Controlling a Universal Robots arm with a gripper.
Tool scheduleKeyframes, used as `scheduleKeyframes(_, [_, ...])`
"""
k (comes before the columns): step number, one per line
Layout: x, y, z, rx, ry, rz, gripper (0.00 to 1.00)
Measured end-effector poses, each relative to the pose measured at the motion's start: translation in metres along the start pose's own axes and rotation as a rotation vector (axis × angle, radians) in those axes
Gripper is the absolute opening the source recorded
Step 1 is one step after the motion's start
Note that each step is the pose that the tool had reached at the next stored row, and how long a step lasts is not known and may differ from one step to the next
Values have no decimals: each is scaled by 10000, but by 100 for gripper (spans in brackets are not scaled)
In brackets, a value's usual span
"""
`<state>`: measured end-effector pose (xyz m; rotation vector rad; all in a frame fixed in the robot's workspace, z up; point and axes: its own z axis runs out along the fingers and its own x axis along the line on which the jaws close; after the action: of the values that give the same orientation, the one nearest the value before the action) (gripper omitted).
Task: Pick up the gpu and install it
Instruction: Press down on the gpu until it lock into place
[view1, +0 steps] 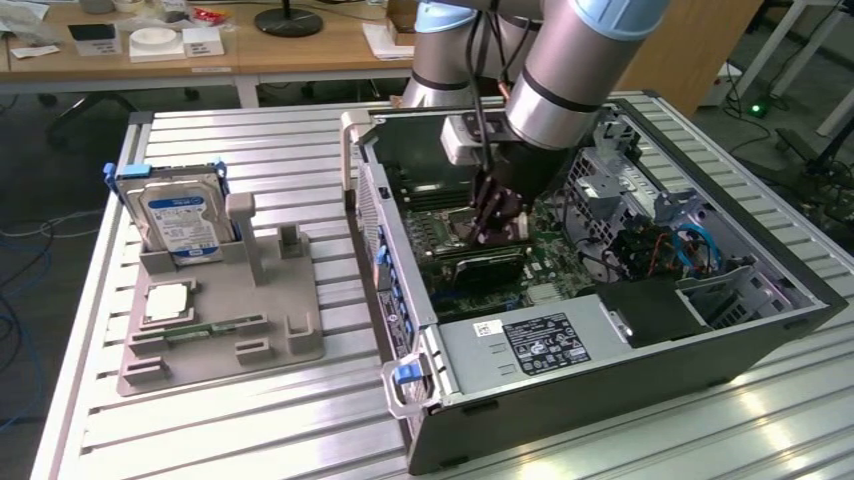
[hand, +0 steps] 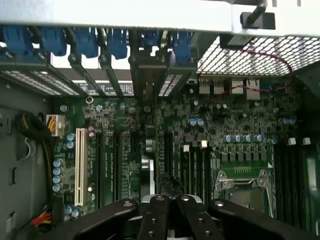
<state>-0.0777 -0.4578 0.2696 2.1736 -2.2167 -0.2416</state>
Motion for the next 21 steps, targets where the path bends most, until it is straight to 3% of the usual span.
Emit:
scheduleKeyframes(2, [-1,0,0,176,-3,-16,10])
scheduleKeyframes(3, [-1,0,1,215,-5,-20,10])
scheduleKeyframes(7, [0,14,1,218,-1,-20,10])
scheduleKeyframes(10, [2,131,16,225,-3,-19,10])
scheduleKeyframes(11, [3,158,21,239,-4,-22,10])
scheduleKeyframes(16, [5,232,32,424,-5,-39,10])
scheduleKeyframes(21, [4,247,24,426,3,-39,10])
